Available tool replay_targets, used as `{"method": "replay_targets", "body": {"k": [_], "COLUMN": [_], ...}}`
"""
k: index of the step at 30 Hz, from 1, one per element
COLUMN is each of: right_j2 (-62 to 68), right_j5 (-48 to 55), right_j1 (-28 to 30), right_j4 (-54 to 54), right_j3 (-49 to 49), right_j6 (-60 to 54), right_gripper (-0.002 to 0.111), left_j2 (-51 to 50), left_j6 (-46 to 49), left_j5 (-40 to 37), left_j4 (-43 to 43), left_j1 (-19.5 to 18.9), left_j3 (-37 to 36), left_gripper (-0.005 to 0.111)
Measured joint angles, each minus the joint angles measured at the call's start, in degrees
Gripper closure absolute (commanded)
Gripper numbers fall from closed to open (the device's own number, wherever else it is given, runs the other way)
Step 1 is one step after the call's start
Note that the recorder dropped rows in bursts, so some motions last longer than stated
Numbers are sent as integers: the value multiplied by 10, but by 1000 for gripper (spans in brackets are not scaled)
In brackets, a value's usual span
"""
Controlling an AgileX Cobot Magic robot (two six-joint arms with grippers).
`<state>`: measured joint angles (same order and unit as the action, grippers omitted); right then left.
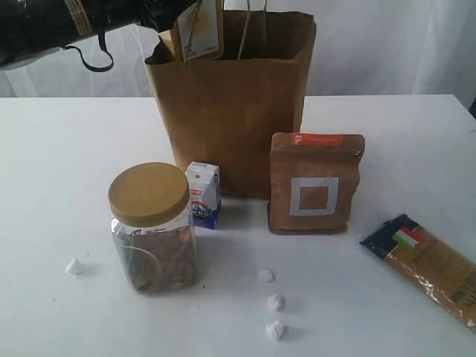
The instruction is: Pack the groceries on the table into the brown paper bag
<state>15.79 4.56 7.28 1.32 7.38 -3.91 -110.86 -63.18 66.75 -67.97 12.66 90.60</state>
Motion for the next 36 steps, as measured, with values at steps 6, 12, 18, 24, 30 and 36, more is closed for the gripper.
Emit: {"method": "replay_targets", "body": {"k": [6, 12, 18, 24, 30, 36], "right_j2": [0, 0, 0, 0, 0, 0], "right_j5": [0, 0, 0, -1, -1, -1], "right_j1": [0, 0, 0, 0, 0, 0], "right_j4": [0, 0, 0, 0, 0, 0], "right_j3": [0, 0, 0, 0, 0, 0], "right_j6": [0, 0, 0, -1, -1, -1], "right_gripper": [108, 108, 108, 108, 108, 108], "left_j2": [0, -1, 5, 6, 6, 6], "left_j6": [2, 2, 1, -7, -8, -9], "left_j5": [1, 2, 21, 23, 23, 23], "left_j4": [-63, -88, -66, -62, -62, -80], "left_j1": [0, 0, 0, 0, 0, 0], "left_j3": [0, 0, 7, 8, 8, 8], "left_gripper": [66, 41, 40, 40, 40, 40]}}
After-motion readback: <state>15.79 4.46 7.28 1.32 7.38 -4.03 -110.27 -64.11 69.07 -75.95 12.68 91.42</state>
